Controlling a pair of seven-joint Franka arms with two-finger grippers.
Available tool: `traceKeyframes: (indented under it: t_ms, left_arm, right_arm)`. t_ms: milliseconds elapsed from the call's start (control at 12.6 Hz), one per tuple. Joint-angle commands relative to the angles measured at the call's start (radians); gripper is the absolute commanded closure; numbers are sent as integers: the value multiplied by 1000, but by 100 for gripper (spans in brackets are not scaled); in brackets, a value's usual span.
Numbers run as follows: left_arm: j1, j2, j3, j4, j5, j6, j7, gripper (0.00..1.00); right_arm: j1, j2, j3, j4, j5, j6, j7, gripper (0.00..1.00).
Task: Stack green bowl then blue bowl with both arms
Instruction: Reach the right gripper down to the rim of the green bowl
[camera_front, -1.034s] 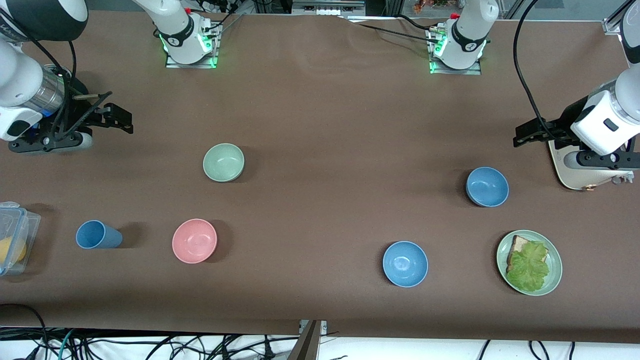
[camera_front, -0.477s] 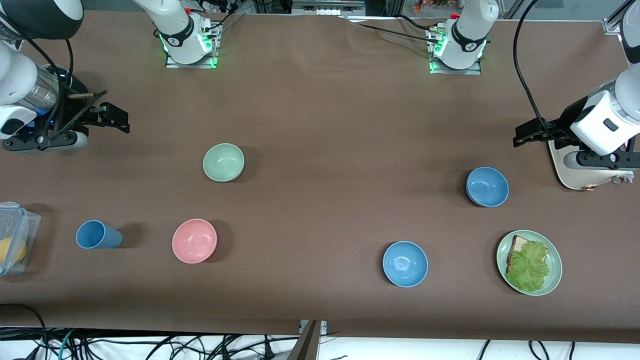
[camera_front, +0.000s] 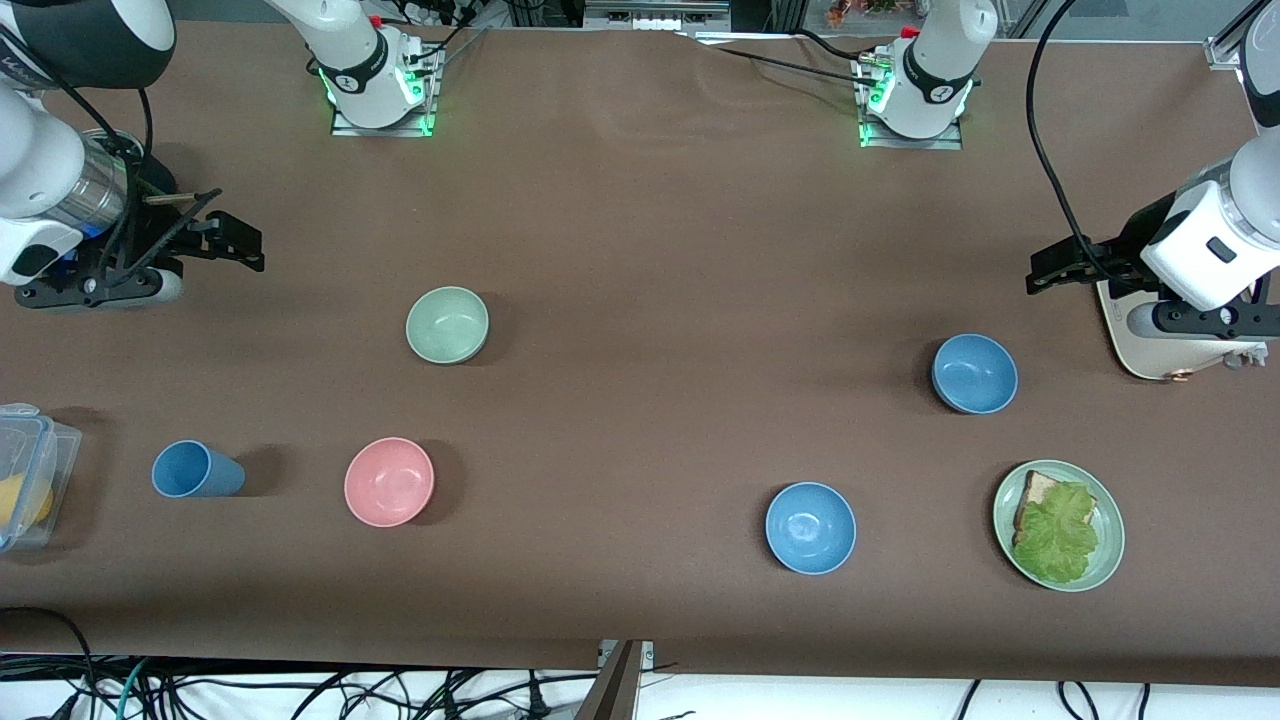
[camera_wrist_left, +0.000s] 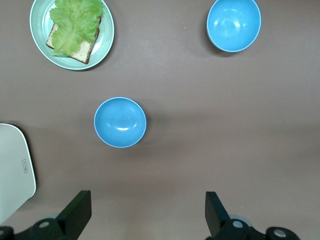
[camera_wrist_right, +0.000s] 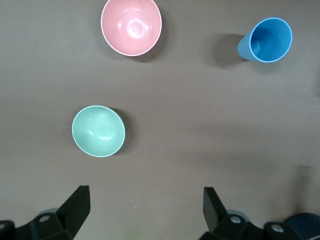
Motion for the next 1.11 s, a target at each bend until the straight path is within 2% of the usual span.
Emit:
traceKeyframes:
  t_ms: [0,159,318,477,636,716,795,1034]
  left_arm:
    - [-2,17,-3,37,9,-21,-7,0]
    - [-1,18,-2,37,9,-21,-4,0]
    - [4,21,-2,37,12,-21,-2,0]
    - [5,21,-2,37,11,-21,-1,0]
    - [1,21,-2,37,12,-21,-2,0]
    - [-1,21,-2,37,11,-21,-5,0]
    - [-1,21,-2,37,11,-21,-4,0]
    - [-1,21,-2,37,9,-21,-4,0]
  right_arm:
    - [0,-47,2,-81,11,53,3,0]
    - [0,-56,1,-166,48,138,3,0]
    - [3,-56,5,-347,65,348,47,0]
    - [8,-57,36,-539,67,572,57,0]
    - [12,-5,108,-682,67,795,183,0]
    - [28,21,157,-719,65,870,260,0]
    - [54,52,169,-728,65,918,299,0]
    - [66,127,169,-733,64,995,292,1]
